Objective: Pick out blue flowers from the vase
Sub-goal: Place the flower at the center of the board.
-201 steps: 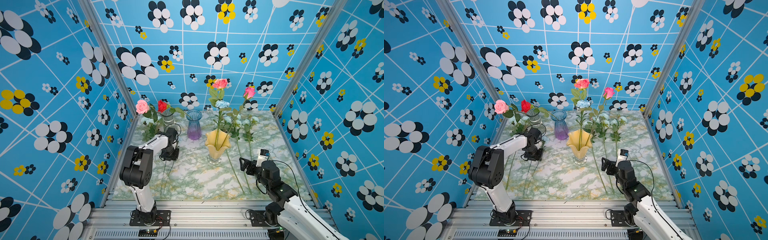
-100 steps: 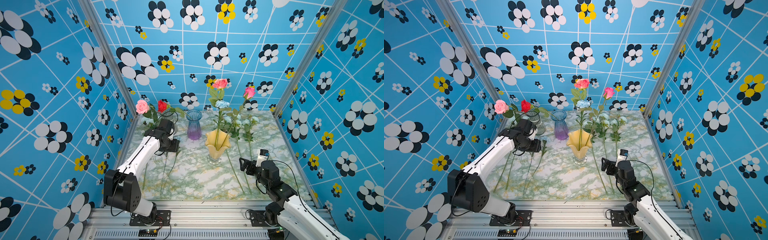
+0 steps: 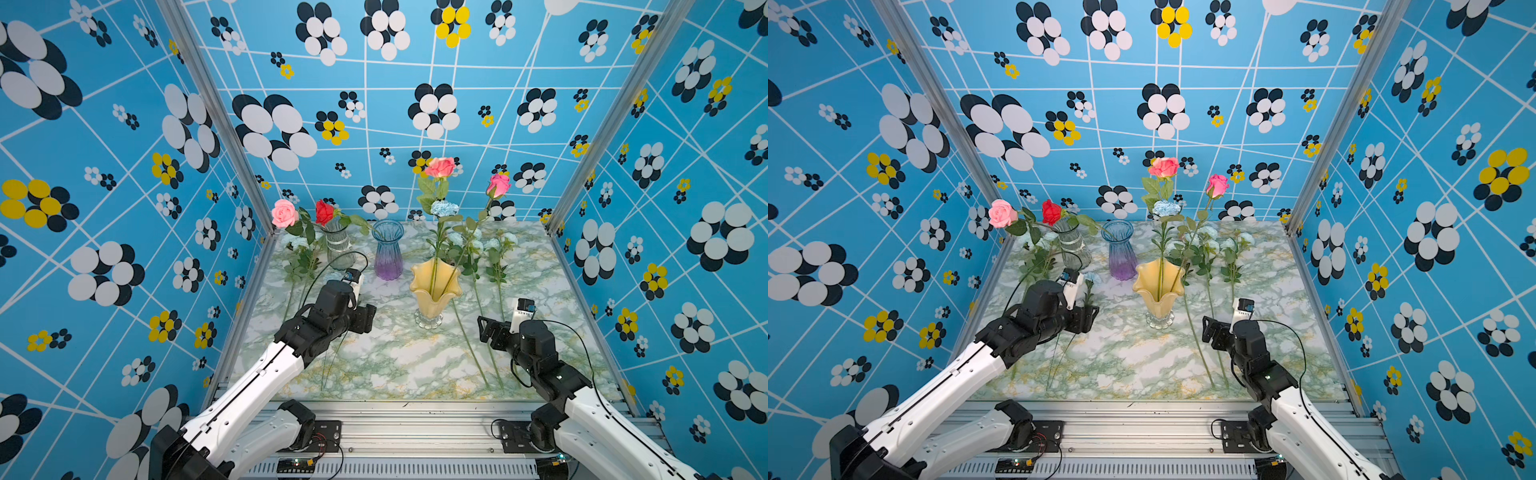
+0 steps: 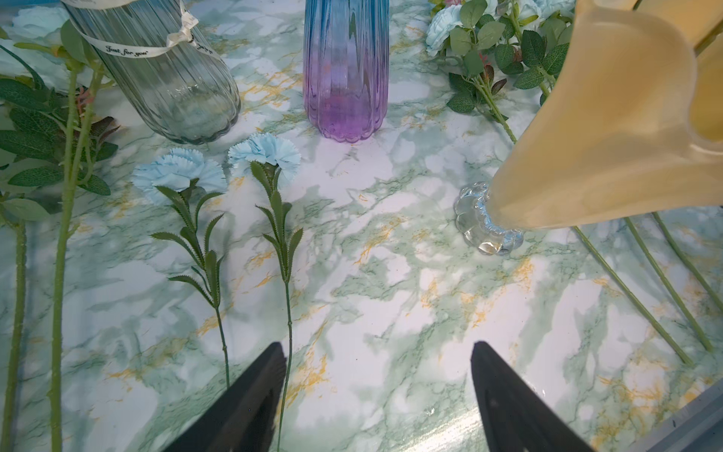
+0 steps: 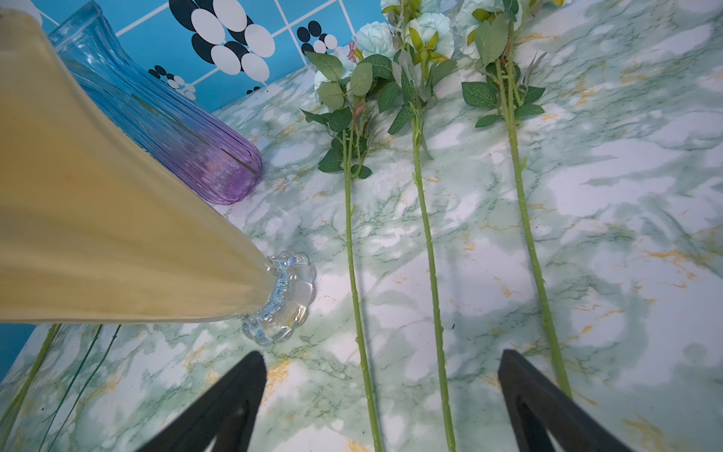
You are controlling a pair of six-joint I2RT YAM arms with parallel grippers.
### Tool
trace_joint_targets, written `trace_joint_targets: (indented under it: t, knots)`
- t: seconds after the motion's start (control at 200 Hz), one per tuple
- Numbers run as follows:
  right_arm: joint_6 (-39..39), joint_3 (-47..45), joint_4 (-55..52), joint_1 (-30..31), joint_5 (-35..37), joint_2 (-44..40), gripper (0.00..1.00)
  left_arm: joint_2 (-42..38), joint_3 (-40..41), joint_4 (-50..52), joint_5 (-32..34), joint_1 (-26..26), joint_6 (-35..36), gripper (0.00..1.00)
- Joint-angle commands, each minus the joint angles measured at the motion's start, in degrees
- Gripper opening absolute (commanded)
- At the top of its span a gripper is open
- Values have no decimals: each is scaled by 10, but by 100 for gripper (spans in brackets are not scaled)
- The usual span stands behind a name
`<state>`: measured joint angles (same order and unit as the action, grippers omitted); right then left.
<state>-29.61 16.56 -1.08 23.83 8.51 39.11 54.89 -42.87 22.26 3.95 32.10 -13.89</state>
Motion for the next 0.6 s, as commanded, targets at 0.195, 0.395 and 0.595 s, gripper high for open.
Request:
trace_joint_targets:
  t: [0.195, 0.395, 0.595]
  knots:
    - [44, 112, -149, 1, 23, -7, 96, -91, 181, -246, 78, 61, -29, 90]
    - [60, 224, -260, 1, -6, -18, 85, -54, 248, -329, 61, 65, -23, 94]
    - [64, 391, -371, 3, -130, 52, 73, -41, 272, -351, 56, 62, 5, 97]
